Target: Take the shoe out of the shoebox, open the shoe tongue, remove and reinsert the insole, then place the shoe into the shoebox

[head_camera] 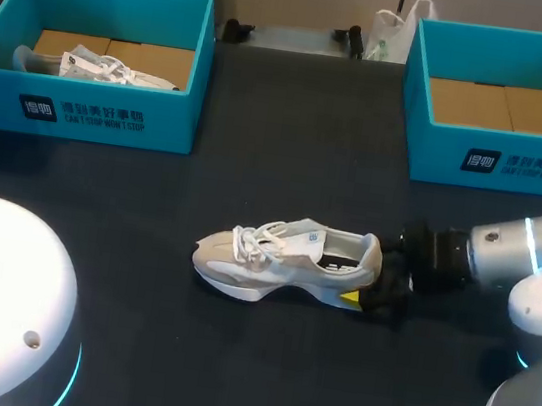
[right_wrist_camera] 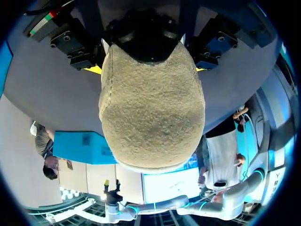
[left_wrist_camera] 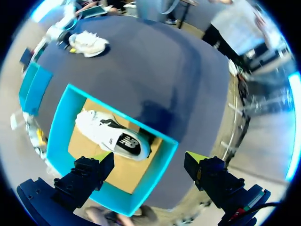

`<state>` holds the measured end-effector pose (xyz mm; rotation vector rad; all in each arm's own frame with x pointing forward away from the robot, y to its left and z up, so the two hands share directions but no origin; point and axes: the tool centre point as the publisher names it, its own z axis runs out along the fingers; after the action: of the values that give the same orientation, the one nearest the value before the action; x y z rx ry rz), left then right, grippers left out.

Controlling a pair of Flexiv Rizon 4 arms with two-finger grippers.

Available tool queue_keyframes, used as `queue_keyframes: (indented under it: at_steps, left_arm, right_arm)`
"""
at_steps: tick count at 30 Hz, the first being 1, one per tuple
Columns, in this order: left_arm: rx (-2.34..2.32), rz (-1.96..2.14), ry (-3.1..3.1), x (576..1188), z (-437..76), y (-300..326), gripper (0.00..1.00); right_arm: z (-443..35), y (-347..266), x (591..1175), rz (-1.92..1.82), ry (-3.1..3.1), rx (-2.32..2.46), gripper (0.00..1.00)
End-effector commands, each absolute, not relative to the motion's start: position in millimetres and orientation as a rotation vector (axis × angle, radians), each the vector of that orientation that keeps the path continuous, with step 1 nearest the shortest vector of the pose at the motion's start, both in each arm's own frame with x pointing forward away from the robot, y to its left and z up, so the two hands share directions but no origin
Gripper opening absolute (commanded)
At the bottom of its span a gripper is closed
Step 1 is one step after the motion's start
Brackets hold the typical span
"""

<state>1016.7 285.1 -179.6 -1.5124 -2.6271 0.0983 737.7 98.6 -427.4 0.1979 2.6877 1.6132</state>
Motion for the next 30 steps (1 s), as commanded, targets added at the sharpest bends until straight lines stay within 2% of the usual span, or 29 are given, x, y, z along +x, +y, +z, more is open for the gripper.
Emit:
queue_keyframes:
  at_steps: [1, 6, 14, 17, 30]
  left_arm:
    - [-1.066, -0.001, -2.82, 1004, -173, 265, 1.0]
    - [-0.44, -0.031, -3.07, 993, -170, 247, 1.0]
    - [0.043, 0.112, -3.119, 958, -168, 213, 1.0]
    - [0.055, 0.153, -3.088, 946, -168, 196, 1.0]
    - [0.055, 0.153, -3.088, 946, -168, 196, 1.0]
  right_arm:
    - [-427, 101, 736, 1.607, 2.69, 0.2, 0.0]
    - [-427, 101, 736, 1.607, 2.69, 0.2, 0.0]
    - [-427, 101, 736, 1.607, 2.69, 0.2, 0.0]
    - [-427, 101, 736, 1.607, 2.69, 0.2, 0.0]
    - [-427, 101, 736, 1.607, 2.69, 0.2, 0.0]
